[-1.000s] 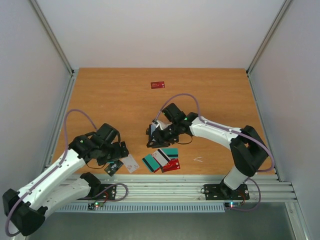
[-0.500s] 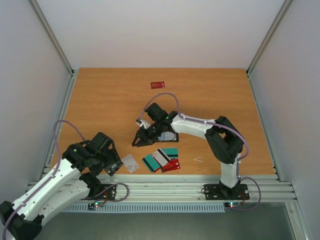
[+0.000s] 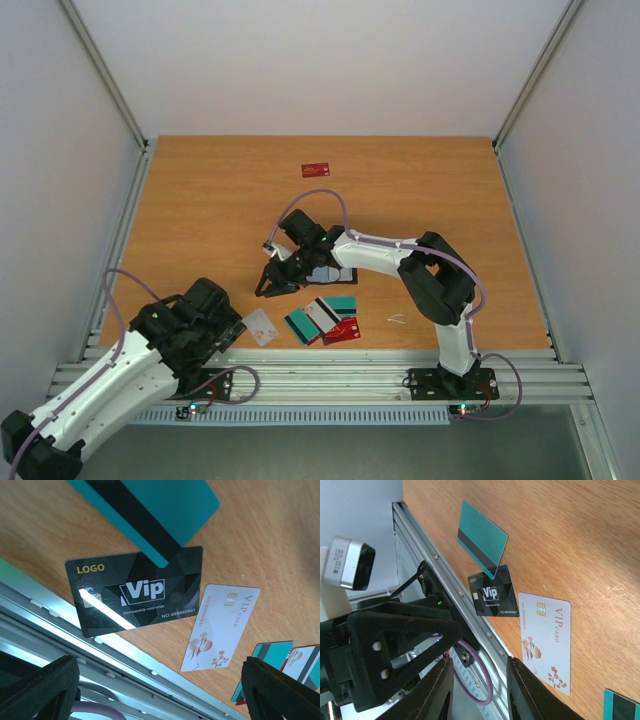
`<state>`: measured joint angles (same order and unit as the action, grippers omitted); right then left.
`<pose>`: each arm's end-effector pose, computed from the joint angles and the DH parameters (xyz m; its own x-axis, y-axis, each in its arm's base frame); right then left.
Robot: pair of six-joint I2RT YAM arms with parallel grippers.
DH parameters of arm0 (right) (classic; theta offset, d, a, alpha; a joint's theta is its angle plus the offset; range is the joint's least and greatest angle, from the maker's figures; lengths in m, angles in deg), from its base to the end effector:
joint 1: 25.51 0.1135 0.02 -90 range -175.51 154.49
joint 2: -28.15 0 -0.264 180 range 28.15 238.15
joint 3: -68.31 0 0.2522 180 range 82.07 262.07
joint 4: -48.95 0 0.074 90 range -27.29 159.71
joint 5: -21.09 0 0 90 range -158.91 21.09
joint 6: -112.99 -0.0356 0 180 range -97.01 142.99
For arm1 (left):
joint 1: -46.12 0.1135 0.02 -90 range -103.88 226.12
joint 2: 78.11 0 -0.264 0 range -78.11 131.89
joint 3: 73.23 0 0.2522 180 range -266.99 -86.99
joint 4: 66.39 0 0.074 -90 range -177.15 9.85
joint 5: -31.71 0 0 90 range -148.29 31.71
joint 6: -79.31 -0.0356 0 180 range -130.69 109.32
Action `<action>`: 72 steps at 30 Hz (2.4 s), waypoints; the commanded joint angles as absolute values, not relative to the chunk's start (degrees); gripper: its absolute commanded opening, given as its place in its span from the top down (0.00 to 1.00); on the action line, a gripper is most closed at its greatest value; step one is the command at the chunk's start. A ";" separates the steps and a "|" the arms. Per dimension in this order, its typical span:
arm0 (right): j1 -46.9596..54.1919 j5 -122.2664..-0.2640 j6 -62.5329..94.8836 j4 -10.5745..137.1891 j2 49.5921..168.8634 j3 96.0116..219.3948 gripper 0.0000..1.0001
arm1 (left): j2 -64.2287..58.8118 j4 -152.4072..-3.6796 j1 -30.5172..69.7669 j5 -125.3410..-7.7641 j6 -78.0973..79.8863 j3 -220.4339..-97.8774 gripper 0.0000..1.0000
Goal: Put the credit cards into the card holder
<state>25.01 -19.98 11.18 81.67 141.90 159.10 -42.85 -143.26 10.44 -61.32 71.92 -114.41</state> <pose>0.2422 0.3362 0.1763 -0.6731 -0.6056 -0.4244 -0.6534 0.2182 0.7249 0.0729 -0.0546 0.1884 -0.6903 -0.7235 0.0076 -0.6847 0.6498 -0.3301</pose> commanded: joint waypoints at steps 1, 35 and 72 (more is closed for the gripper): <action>25.27 -20.57 10.51 80.60 143.11 158.96 0.69 | -41.71 -155.26 10.62 -62.63 80.01 -112.33 0.10; 25.20 -23.91 9.81 80.25 135.70 152.12 0.70 | -43.95 -138.99 10.62 -59.86 84.21 -102.42 0.05; 23.17 -22.60 11.37 80.55 133.47 148.77 0.70 | -44.26 -132.87 10.66 -56.92 83.16 -100.00 0.50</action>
